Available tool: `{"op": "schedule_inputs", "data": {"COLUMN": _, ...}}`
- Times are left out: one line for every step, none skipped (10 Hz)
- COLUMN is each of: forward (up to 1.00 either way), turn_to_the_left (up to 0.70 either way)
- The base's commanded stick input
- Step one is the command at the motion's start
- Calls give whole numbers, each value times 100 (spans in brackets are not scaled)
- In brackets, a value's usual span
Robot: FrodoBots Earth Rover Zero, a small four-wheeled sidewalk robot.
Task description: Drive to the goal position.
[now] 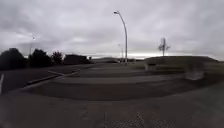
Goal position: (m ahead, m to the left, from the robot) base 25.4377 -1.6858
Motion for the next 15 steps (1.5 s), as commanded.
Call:
{"op": "schedule_inputs", "data": {"forward": 0, "turn_to_the_left": 0}}
{"op": "schedule_inputs", "data": {"forward": 0, "turn_to_the_left": 0}}
{"op": "schedule_inputs", "data": {"forward": 0, "turn_to_the_left": 0}}
{"op": "schedule_inputs", "data": {"forward": 0, "turn_to_the_left": 0}}
{"op": "schedule_inputs", "data": {"forward": 100, "turn_to_the_left": 0}}
{"op": "schedule_inputs", "data": {"forward": 100, "turn_to_the_left": 0}}
{"op": "schedule_inputs", "data": {"forward": 100, "turn_to_the_left": 0}}
{"op": "schedule_inputs", "data": {"forward": 100, "turn_to_the_left": 0}}
{"op": "schedule_inputs", "data": {"forward": 100, "turn_to_the_left": 0}}
{"op": "schedule_inputs", "data": {"forward": 100, "turn_to_the_left": 0}}
{"op": "schedule_inputs", "data": {"forward": 100, "turn_to_the_left": 0}}
{"op": "schedule_inputs", "data": {"forward": 100, "turn_to_the_left": 0}}
{"op": "schedule_inputs", "data": {"forward": 100, "turn_to_the_left": 0}}
{"op": "schedule_inputs", "data": {"forward": 100, "turn_to_the_left": 0}}
{"op": "schedule_inputs", "data": {"forward": 100, "turn_to_the_left": 0}}
